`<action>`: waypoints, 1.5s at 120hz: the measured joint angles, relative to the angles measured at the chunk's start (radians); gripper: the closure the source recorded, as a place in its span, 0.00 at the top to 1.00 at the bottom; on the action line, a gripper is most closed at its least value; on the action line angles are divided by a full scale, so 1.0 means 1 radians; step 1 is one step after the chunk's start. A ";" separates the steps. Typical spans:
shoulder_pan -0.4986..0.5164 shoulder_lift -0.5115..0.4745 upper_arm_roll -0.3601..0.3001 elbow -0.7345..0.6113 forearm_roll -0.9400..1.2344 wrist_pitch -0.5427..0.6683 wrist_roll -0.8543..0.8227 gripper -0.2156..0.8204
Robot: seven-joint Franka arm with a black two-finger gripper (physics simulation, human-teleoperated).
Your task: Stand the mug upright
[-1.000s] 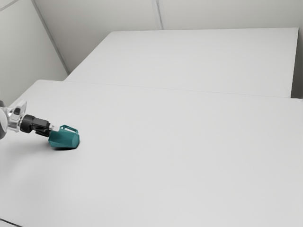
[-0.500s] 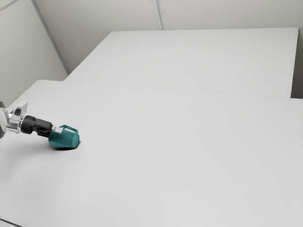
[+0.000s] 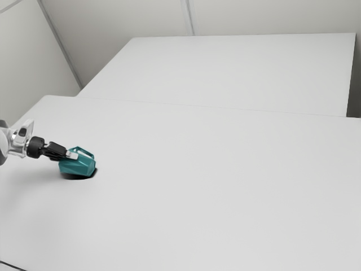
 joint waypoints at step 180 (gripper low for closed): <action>-0.495 -0.589 -0.264 -0.441 1.085 0.737 -0.519 0.03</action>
